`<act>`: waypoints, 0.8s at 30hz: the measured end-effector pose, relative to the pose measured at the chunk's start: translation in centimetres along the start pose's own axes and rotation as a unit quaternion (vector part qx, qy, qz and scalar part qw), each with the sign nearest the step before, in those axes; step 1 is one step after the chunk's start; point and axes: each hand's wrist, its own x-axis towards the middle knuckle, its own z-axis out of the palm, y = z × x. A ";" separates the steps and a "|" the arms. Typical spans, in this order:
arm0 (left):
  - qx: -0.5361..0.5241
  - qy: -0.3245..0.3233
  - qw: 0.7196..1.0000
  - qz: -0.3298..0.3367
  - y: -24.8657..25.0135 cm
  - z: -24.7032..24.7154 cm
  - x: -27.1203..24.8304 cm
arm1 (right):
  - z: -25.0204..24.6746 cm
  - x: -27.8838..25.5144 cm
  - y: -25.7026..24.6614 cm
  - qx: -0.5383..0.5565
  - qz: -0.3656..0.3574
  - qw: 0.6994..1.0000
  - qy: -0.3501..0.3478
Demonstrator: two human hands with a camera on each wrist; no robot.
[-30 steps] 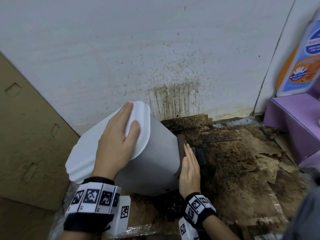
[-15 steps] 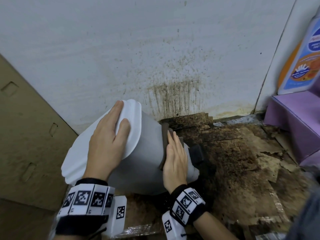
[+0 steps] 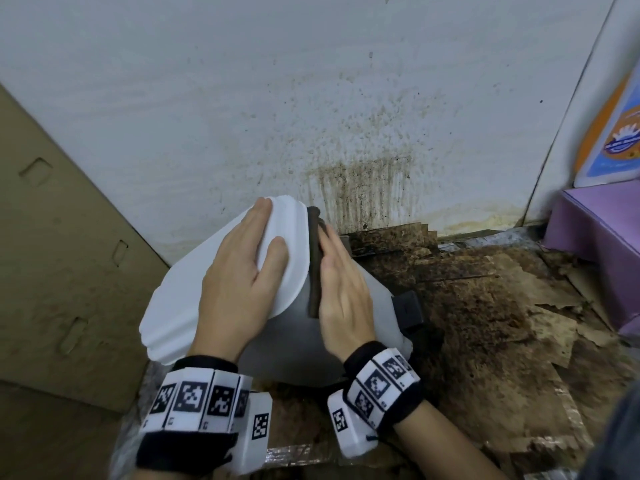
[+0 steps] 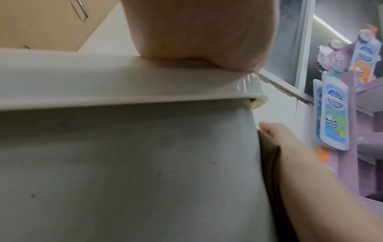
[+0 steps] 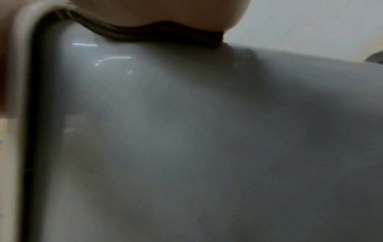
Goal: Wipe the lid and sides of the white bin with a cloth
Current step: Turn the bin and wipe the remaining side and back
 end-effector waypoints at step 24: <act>0.014 -0.005 1.000 -0.003 -0.1 0.1 -0.1 | -2.9 0.5 6.7 0.004 0.209 0.977 -0.038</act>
